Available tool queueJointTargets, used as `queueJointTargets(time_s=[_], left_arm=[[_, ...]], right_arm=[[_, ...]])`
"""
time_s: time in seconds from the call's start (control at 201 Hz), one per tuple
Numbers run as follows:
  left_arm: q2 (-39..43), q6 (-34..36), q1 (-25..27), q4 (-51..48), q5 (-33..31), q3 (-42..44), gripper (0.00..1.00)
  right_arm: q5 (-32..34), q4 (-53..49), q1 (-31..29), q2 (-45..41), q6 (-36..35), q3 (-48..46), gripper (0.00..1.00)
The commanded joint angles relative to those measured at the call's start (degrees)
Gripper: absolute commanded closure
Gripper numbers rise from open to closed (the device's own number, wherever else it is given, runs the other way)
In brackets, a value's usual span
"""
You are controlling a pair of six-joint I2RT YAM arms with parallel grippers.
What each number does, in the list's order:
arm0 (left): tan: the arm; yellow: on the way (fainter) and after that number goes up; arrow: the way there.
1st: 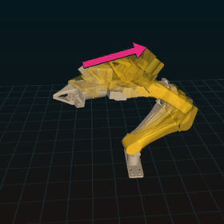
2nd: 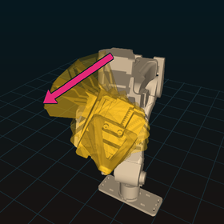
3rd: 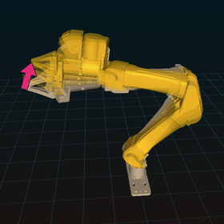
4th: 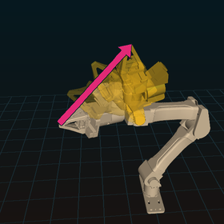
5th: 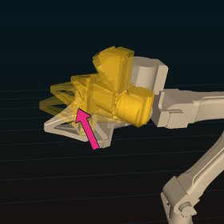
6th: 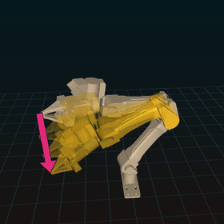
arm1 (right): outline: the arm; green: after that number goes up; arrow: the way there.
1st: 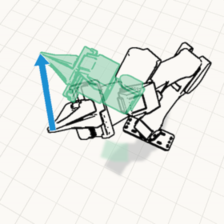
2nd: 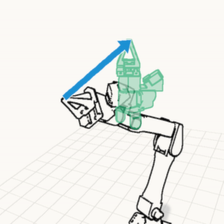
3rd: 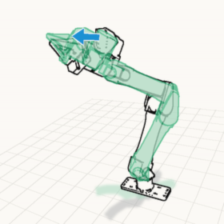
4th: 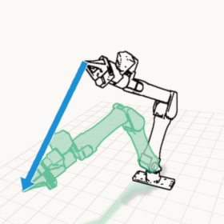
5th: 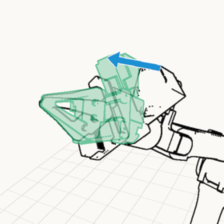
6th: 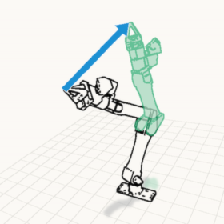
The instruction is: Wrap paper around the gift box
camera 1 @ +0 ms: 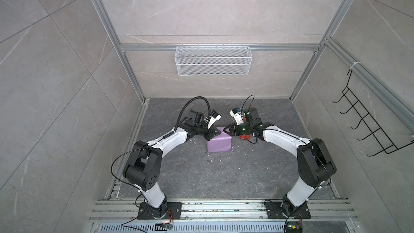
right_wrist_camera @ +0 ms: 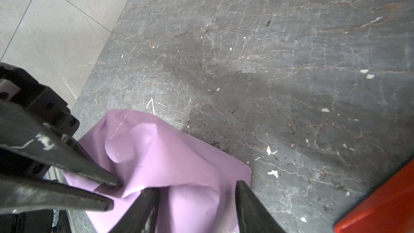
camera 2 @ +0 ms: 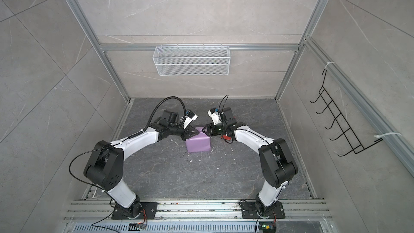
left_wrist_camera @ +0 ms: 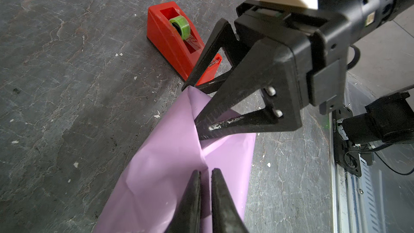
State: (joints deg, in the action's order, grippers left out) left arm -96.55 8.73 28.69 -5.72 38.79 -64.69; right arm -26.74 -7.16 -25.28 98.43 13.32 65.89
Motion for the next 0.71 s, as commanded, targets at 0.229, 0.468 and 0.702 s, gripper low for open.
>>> queueJointTargets(time_s=[0.229,0.468,0.702], left_arm=[[2.7,-0.8,0.6,-1.6,2.8,2.4,0.85],[3.0,-0.6,1.0,-1.4,2.9,2.6,0.84],[3.5,-0.5,1.4,-1.4,2.6,2.8,0.8]], right_arm=[[0.2,-6.5,0.1,-6.4,-1.9,1.8,0.37],[-0.8,-2.4,-0.6,-3.0,2.8,4.1,0.21],[1.9,-1.4,-0.8,1.4,3.4,4.0,0.22]])
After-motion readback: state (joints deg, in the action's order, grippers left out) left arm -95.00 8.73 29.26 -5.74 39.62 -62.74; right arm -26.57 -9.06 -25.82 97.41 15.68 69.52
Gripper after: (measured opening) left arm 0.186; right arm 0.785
